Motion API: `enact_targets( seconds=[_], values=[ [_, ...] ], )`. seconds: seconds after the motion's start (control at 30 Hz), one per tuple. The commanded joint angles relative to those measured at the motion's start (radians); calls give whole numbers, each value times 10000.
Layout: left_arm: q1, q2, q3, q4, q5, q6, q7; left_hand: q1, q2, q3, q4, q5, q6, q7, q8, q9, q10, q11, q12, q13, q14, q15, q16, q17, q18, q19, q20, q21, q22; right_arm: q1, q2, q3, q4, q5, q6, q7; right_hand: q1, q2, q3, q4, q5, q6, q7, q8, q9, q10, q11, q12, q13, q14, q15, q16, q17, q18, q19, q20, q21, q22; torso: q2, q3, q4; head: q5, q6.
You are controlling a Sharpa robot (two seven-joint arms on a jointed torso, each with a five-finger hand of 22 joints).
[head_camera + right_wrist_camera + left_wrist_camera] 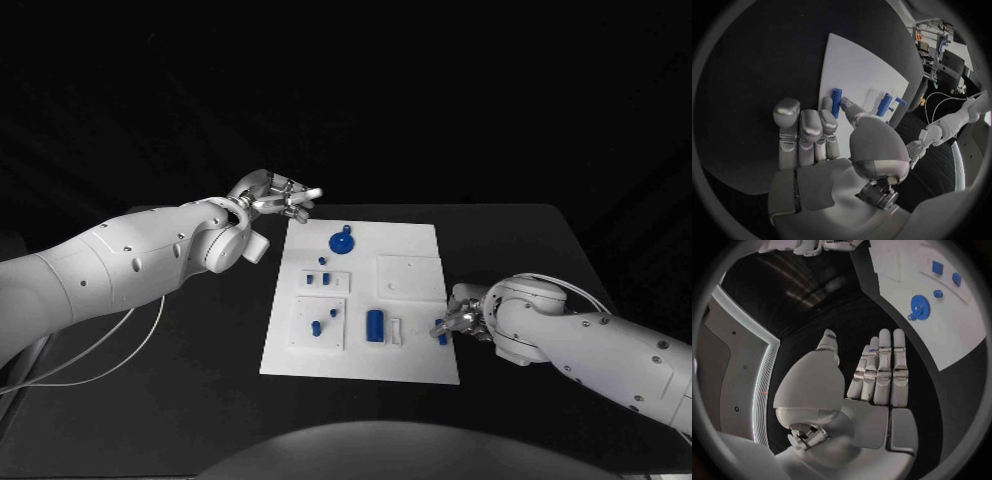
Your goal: Assemble the parts on the task board
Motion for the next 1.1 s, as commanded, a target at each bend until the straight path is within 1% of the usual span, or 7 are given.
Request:
enact_targets(
  seconds=[0.03,0.17,0.3,0.5,0.8,0.9,1.1],
  values=[
    [3,8,6,24,51,193,55,14,103,12,-49,-58,57,-8,10,11,-76,7,-6,2,18,26,-46,-2,-76,-32,-17,8,-17,-153,69,-168,-177,-331,232,-209,-112,76,210,-301,599,-104,-14,-84,-2115,-58,-35,-50,402,74,-2,-22,-17,-122,518,8,-57,1005,-8,-10,-1,5,-34],
    [3,12,6,22,48,211,38,9,106,15,-85,-58,25,2,6,8,-110,16,-5,2,17,30,-44,2,-74,-34,-14,8,-17,-154,119,-231,-269,-408,176,-278,-419,70,559,-789,1786,-173,30,-81,-2049,-137,-24,-72,378,62,-2,11,-8,-110,517,7,-35,1012,-9,-12,5,8,-48],
    [3,11,6,22,46,219,22,-5,103,15,-80,-58,8,8,5,7,-122,20,-6,2,17,31,-43,3,-73,-34,-12,8,-16,-154,143,-282,-300,-392,173,-303,-641,-17,750,-927,2449,-428,156,-88,-2117,-239,36,-154,346,48,22,38,17,-87,508,19,-28,1014,-9,-6,-2,18,-63],
    [3,12,6,20,46,226,9,-8,97,24,-73,-58,-10,13,8,8,-142,26,-6,1,16,33,-43,4,-71,-34,-11,8,-17,-154,151,-338,-304,-247,256,-257,-952,-119,1523,-1190,3423,-704,329,-91,-2321,-366,101,-216,291,29,57,58,67,-24,490,63,-25,1017,-7,-5,-7,13,-70],
    [3,22,6,11,46,239,-1,-6,88,32,-65,-58,-27,17,9,8,-159,30,-7,1,15,35,-42,5,-69,-34,-9,8,-17,-154,139,-397,-297,219,169,-150,-1032,-54,2742,-1547,4407,-774,466,-86,-2593,-461,131,-239,227,-5,64,26,108,40,438,69,73,1035,-8,0,-11,16,-79],
    [3,23,6,12,45,243,-7,-6,88,32,-65,-58,-27,17,9,8,-159,30,-7,1,15,35,-42,5,-69,-34,-9,8,-17,-154,142,-403,-277,493,7,-109,-912,-146,3004,-1571,4750,-719,472,-79,-2564,-470,126,-229,219,-12,52,19,123,58,415,59,144,1042,-7,4,-9,21,-77],
    [3,12,6,15,35,246,-16,13,120,47,-89,-58,-43,21,7,9,-175,34,-7,2,16,36,-32,12,-62,-32,-5,9,-18,-153,101,-403,-125,1103,-399,-35,-875,-258,3058,-1542,4952,-645,446,-80,-2275,-462,109,-212,178,-4,39,-40,135,75,334,54,307,1029,-3,4,-9,57,-83]
  ],
)
